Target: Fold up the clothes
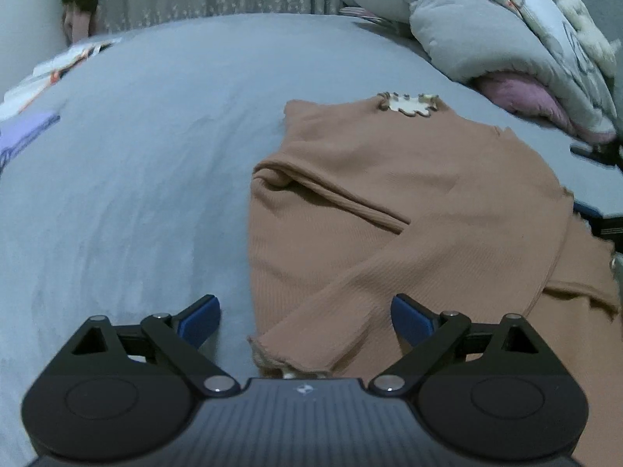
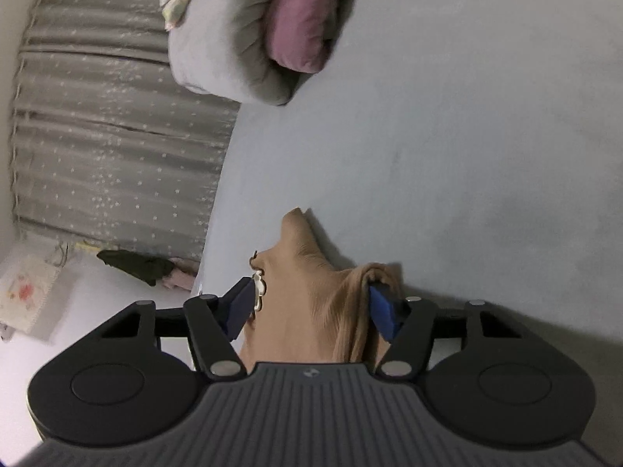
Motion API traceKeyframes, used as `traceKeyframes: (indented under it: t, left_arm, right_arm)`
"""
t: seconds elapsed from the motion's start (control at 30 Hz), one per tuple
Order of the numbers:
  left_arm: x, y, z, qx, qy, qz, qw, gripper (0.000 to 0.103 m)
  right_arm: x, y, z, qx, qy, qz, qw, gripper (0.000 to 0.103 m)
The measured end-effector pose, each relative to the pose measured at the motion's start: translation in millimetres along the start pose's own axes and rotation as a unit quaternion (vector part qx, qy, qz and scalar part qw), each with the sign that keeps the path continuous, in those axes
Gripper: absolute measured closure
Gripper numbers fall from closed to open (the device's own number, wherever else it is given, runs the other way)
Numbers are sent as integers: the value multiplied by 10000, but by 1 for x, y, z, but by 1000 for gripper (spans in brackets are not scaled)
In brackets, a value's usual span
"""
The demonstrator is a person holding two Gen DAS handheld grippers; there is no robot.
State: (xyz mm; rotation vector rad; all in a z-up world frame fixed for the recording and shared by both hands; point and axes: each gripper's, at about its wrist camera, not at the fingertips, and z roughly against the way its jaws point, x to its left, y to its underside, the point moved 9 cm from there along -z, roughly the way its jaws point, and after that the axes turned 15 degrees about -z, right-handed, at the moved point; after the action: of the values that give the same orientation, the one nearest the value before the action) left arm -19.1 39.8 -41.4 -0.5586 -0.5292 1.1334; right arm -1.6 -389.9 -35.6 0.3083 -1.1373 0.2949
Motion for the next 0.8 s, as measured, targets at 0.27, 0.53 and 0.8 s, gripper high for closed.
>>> traceKeyframes:
  t: [0.27, 0.53, 0.8]
  left_arm:
    - [18, -8, 4, -111, -136, 64, 9998, 8]
    - [38, -7, -10, 98, -858, -248, 9960, 7]
    - [20, -16, 7, -188, -495, -655, 9964, 7]
  right_arm:
    - [39, -9, 26, -1071, 467, 1456, 9824, 32]
    - [33, 87, -32, 498, 1543, 3839, 9090, 29]
    - [66, 101, -11, 141, 1325, 4778, 8683, 29]
